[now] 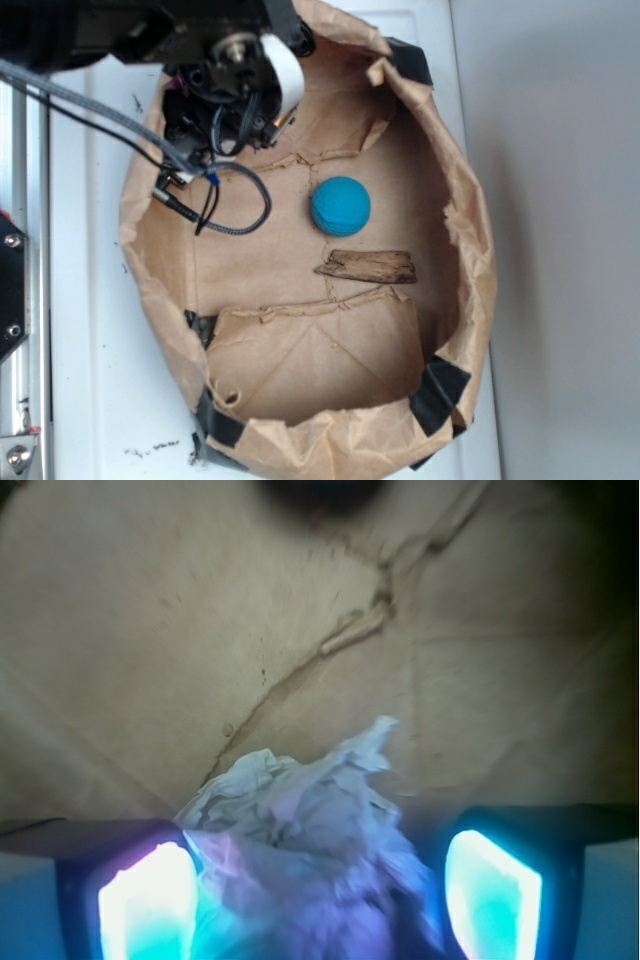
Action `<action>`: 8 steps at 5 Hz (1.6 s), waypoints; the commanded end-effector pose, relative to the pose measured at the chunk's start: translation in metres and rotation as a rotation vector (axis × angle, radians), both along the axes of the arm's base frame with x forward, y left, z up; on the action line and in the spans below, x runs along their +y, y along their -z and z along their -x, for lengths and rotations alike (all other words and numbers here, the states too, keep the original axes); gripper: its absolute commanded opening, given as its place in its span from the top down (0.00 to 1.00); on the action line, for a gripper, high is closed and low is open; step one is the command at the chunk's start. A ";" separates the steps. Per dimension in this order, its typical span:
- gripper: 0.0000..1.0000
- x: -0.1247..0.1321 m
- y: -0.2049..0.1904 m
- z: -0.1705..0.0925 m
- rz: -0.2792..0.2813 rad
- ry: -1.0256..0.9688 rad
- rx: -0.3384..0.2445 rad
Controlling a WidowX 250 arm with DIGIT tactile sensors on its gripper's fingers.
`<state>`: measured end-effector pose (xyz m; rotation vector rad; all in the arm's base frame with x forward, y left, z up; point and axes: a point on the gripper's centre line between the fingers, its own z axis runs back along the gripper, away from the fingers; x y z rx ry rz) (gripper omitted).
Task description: Grab the white paper.
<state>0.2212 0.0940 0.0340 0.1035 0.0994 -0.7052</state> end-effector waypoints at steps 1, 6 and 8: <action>1.00 -0.007 0.013 -0.001 -0.054 -0.007 -0.009; 1.00 -0.030 -0.074 -0.006 0.240 -0.059 -0.198; 1.00 -0.072 -0.151 -0.019 0.298 -0.134 -0.242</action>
